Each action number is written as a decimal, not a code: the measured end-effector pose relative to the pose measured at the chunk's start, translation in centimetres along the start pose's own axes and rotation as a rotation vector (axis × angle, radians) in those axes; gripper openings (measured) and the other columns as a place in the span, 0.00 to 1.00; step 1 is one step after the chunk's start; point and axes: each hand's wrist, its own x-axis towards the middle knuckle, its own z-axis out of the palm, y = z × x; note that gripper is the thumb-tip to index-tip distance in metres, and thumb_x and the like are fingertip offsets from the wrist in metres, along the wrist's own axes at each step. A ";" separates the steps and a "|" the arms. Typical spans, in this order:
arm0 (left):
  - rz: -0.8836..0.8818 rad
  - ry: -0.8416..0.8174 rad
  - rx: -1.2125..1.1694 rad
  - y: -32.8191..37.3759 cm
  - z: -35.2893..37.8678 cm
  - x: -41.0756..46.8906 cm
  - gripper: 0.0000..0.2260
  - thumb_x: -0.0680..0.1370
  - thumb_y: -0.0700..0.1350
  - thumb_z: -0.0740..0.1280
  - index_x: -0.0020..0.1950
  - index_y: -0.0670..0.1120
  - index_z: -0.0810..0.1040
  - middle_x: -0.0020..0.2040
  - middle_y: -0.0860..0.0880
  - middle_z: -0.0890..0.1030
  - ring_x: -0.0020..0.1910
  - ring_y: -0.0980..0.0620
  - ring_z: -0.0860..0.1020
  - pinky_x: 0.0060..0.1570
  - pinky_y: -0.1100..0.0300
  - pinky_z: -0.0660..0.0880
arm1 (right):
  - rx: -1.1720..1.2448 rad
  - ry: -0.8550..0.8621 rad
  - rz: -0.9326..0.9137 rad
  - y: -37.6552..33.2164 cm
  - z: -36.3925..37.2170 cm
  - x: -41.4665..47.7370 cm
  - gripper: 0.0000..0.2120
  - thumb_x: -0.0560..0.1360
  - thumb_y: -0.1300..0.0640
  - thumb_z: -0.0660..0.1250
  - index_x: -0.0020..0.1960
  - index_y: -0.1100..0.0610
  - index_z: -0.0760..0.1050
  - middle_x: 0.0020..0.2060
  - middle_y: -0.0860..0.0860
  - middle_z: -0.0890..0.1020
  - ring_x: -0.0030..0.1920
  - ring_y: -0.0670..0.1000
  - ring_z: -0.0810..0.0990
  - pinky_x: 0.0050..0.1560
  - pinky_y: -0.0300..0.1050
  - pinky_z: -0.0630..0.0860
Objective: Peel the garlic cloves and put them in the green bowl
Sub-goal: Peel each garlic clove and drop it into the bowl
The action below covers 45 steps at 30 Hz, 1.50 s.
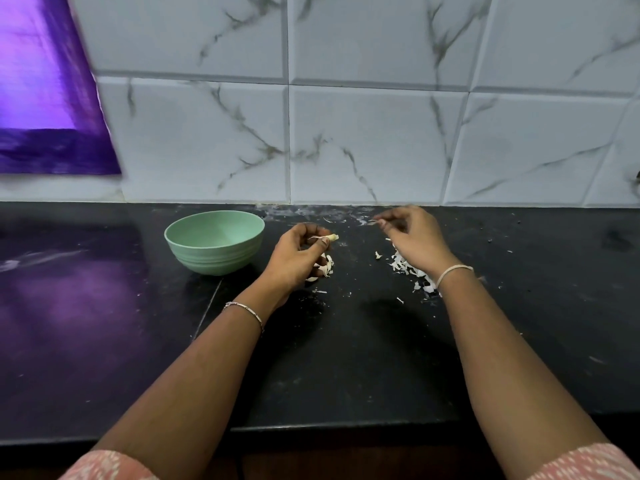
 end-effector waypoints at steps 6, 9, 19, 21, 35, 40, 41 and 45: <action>0.034 -0.007 0.012 -0.2 0.2 0.1 0.04 0.77 0.42 0.71 0.49 0.47 0.77 0.38 0.47 0.80 0.34 0.47 0.77 0.42 0.47 0.73 | 0.324 -0.170 -0.038 -2.9 3.9 -1.5 0.06 0.72 0.59 0.74 0.48 0.56 0.82 0.42 0.51 0.85 0.42 0.46 0.81 0.47 0.37 0.78; 0.043 0.001 -0.017 0.1 0.1 0.0 0.06 0.75 0.42 0.73 0.48 0.46 0.77 0.42 0.44 0.81 0.34 0.48 0.78 0.39 0.51 0.76 | 0.399 -0.127 0.000 -2.8 4.1 -1.4 0.05 0.72 0.62 0.74 0.47 0.57 0.82 0.40 0.54 0.85 0.40 0.46 0.82 0.45 0.40 0.79; 0.116 0.061 -0.016 0.2 -0.1 0.2 0.06 0.74 0.38 0.73 0.46 0.44 0.77 0.42 0.46 0.81 0.33 0.52 0.79 0.31 0.60 0.77 | 0.485 -0.103 0.012 -3.1 3.9 -1.5 0.02 0.74 0.64 0.72 0.46 0.59 0.82 0.38 0.52 0.84 0.39 0.45 0.81 0.44 0.37 0.78; 0.120 0.076 -0.010 0.2 -0.2 0.3 0.06 0.74 0.37 0.73 0.45 0.44 0.78 0.40 0.46 0.81 0.32 0.53 0.79 0.31 0.61 0.77 | 0.422 -0.084 -0.006 -2.9 4.0 -1.5 0.01 0.74 0.62 0.72 0.46 0.58 0.82 0.39 0.53 0.84 0.39 0.46 0.81 0.43 0.37 0.77; 0.189 0.153 0.197 0.1 -0.1 0.4 0.05 0.71 0.47 0.77 0.39 0.51 0.82 0.29 0.55 0.76 0.29 0.58 0.72 0.34 0.63 0.70 | -0.026 0.003 -0.213 -3.0 4.3 -1.7 0.02 0.75 0.56 0.67 0.47 0.53 0.77 0.41 0.47 0.81 0.40 0.48 0.78 0.42 0.44 0.75; 0.065 0.068 0.037 0.1 -0.1 0.3 0.02 0.75 0.45 0.73 0.44 0.48 0.83 0.41 0.46 0.85 0.37 0.48 0.82 0.39 0.56 0.77 | 0.014 -0.009 -0.199 -3.0 4.3 -1.6 0.02 0.76 0.57 0.66 0.48 0.53 0.76 0.41 0.48 0.81 0.40 0.48 0.78 0.43 0.45 0.76; 0.048 0.051 0.004 0.2 -0.1 0.3 0.03 0.75 0.45 0.73 0.46 0.46 0.83 0.43 0.45 0.86 0.38 0.47 0.83 0.39 0.56 0.78 | 0.030 -0.024 -0.203 -3.0 4.3 -1.6 0.01 0.76 0.57 0.66 0.48 0.53 0.76 0.41 0.47 0.81 0.40 0.48 0.78 0.43 0.46 0.76; -0.007 -0.012 -0.133 0.6 -0.1 -0.2 0.12 0.75 0.41 0.72 0.56 0.38 0.80 0.46 0.41 0.84 0.37 0.50 0.81 0.32 0.62 0.79 | 0.115 -0.093 -0.202 -3.2 4.3 -1.6 0.03 0.77 0.59 0.66 0.46 0.51 0.74 0.39 0.44 0.79 0.39 0.50 0.79 0.43 0.45 0.76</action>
